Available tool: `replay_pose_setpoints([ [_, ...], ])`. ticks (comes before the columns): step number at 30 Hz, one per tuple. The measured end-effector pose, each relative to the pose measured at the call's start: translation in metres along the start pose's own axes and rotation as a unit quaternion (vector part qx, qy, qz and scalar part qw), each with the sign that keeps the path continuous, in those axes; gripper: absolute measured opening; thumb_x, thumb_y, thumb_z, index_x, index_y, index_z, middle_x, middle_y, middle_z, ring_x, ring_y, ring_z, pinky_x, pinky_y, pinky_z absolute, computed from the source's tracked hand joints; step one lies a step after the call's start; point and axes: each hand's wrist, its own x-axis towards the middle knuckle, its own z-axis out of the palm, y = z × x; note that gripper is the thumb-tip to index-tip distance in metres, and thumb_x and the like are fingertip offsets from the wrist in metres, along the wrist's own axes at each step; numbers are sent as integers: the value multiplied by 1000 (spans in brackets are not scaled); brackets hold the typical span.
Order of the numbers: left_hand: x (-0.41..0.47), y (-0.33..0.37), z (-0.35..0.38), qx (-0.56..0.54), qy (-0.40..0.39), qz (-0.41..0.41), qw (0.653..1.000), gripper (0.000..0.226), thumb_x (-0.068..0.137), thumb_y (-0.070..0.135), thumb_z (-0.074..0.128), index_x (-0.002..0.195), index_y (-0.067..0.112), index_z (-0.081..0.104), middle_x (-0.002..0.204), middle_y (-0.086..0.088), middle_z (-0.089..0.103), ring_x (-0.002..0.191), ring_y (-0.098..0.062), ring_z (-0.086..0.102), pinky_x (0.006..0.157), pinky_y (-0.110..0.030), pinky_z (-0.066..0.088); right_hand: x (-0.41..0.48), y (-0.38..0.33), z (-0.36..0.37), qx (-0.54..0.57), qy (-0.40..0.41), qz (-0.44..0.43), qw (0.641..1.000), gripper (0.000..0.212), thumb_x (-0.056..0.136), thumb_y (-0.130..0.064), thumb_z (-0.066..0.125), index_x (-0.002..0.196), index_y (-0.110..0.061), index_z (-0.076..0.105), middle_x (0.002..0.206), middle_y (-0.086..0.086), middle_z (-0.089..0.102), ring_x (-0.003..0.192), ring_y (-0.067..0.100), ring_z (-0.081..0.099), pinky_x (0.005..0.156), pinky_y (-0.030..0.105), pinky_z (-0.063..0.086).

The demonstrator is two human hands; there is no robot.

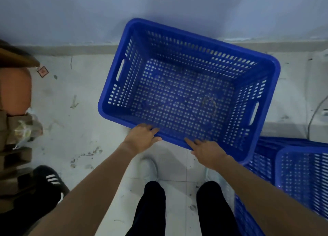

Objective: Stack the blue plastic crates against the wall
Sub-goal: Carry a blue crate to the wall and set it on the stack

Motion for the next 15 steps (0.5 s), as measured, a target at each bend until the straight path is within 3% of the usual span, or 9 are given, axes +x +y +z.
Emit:
replay_pose_setpoints([
  [3,-1,-9,-2,43,4,3,999,55,103,50,27,147,19,39,147,-6,50,137,-27,43,120,-41,26,-1,2,-2,-28,19,-11,999,59,104,-37,25,155,-20,-1,129,8,52,91,28,61,61,38,42],
  [7,0,-9,5,106,-8,40,993,47,103,30,36,148,19,36,153,-8,40,142,-30,36,122,-49,21,-1,7,-8,-12,22,-25,999,57,104,-35,26,154,-18,3,128,9,53,90,28,61,66,39,48],
  [9,3,-14,1,84,28,39,995,50,102,22,40,151,20,31,152,-7,41,139,-27,40,121,-43,27,1,18,-10,-11,29,-17,999,59,104,-33,31,154,-19,3,130,7,52,91,28,61,67,40,50],
  [12,13,-23,-11,65,39,50,996,59,98,12,45,153,23,26,147,-6,47,128,-26,50,109,-39,42,6,47,-20,-39,42,-21,998,58,104,-36,29,154,-23,3,135,5,51,96,26,61,63,36,40],
  [15,29,-21,-22,70,32,68,995,53,103,21,39,153,25,23,143,-5,51,122,-26,54,97,-42,51,7,81,-30,-76,70,-25,994,59,103,-43,27,155,-29,3,133,4,55,96,24,62,61,33,35],
])
